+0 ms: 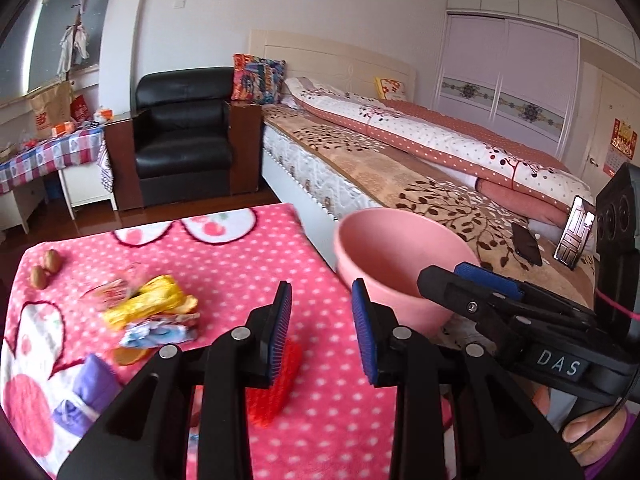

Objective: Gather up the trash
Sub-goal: 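Move both open tools back over the table, then grasp the purple glove with left tool while right tool grasps red mesh foam, then carry the purple glove and red mesh foam over the pink bucket, then open the right tool to drop the red foam while left tool releases the glove, then move both open tools back over the table, then grasp the clear plastic wrapper with left tool while right tool grasps crumpled pink paper, then carry both items into the pink bucket and open both tools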

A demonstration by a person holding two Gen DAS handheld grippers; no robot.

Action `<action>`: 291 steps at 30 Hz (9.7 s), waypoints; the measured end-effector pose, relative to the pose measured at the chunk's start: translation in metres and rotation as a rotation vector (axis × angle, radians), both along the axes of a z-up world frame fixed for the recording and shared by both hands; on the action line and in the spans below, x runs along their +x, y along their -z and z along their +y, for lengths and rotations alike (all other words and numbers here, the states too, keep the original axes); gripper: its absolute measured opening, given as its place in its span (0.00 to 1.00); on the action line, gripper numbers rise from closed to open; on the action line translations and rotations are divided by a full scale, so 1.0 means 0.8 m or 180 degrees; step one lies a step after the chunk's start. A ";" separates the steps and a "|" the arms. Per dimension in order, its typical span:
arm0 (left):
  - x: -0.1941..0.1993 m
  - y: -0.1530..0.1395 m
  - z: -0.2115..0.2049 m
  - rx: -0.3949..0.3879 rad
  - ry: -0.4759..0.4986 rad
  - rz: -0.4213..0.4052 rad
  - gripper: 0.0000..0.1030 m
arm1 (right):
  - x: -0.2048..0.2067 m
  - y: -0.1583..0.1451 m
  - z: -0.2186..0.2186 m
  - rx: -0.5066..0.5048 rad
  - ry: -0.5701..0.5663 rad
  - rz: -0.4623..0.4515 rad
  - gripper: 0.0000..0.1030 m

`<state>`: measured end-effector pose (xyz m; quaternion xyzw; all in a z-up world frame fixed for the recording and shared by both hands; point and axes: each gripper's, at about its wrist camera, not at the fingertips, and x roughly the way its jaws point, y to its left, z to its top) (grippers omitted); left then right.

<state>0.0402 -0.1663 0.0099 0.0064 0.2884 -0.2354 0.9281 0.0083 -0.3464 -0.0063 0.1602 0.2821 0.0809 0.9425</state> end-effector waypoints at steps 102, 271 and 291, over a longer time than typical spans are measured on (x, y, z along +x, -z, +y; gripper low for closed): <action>-0.017 0.057 0.197 -0.0021 -0.0788 0.0647 0.02 | 0.051 0.075 0.083 -0.0037 -0.0404 0.0682 0.08; 0.078 -0.003 0.185 -0.0326 -0.0473 0.0242 0.15 | 0.075 0.061 0.120 0.0055 -0.0843 0.0744 0.31; 0.096 -0.006 0.010 -0.0247 0.0243 0.0330 0.15 | 0.051 0.024 -0.081 -0.0092 0.0461 0.0386 0.31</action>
